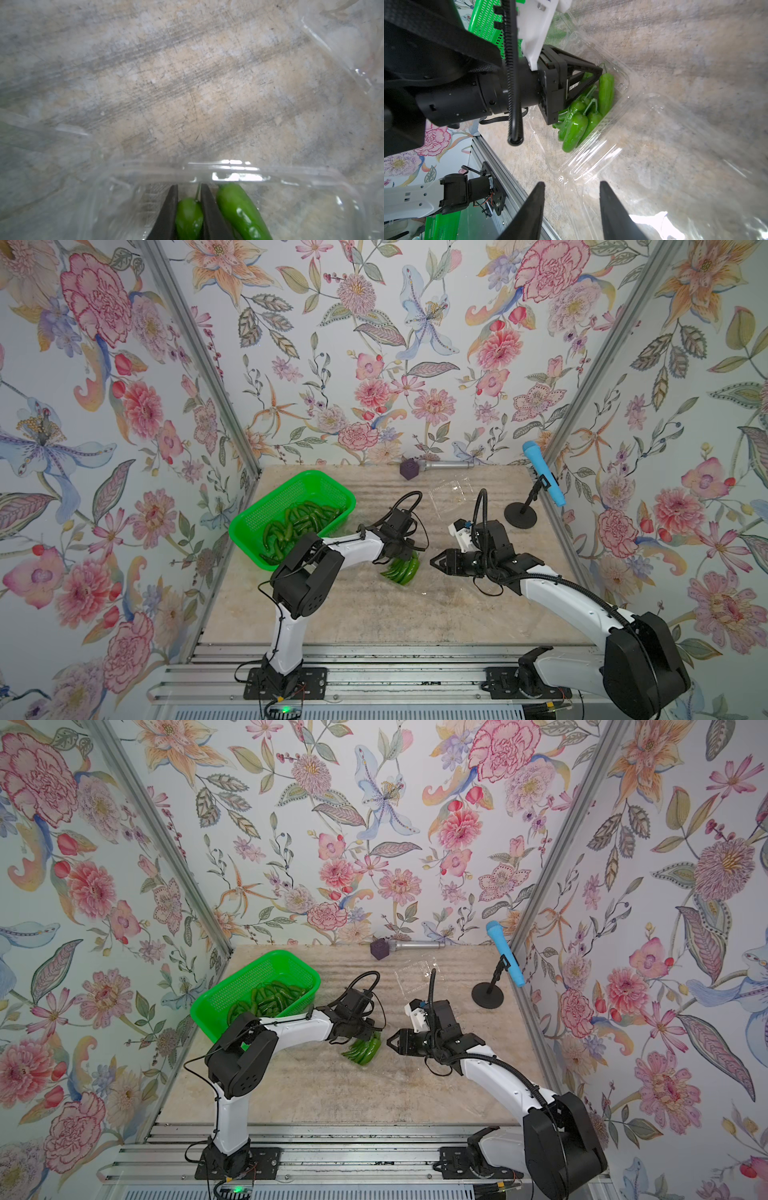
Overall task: Take small green peppers out of containers
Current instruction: Pick up the green pepper from the packing box.
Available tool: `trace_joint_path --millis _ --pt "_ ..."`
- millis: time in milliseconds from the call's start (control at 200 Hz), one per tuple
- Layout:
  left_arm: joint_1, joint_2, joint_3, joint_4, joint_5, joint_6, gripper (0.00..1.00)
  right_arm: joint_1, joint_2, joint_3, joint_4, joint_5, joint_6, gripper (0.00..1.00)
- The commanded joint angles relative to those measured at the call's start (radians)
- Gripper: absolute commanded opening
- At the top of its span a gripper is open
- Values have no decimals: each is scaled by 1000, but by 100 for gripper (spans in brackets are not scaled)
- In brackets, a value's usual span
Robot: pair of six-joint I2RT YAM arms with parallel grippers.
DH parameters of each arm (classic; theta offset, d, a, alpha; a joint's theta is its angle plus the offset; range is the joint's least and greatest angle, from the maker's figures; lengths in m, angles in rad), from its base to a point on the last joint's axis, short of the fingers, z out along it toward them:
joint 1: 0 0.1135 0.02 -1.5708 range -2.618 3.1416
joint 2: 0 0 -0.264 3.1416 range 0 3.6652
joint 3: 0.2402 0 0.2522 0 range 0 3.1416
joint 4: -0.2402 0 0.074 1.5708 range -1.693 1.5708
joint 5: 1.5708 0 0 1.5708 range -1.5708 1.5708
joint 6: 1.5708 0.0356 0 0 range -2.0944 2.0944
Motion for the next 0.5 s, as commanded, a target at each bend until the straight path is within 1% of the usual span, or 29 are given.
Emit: trace_joint_path --millis 0,190,495 --pt "7 -79 -9 -57 -54 -12 0 -5 13 42 6 -5 -9 45" --pt "8 -155 -57 -29 -99 -17 0 -5 23 57 5 -10 -13 45" --pt "8 -233 -81 -35 -116 -18 1 -4 30 64 6 -14 -14 45"
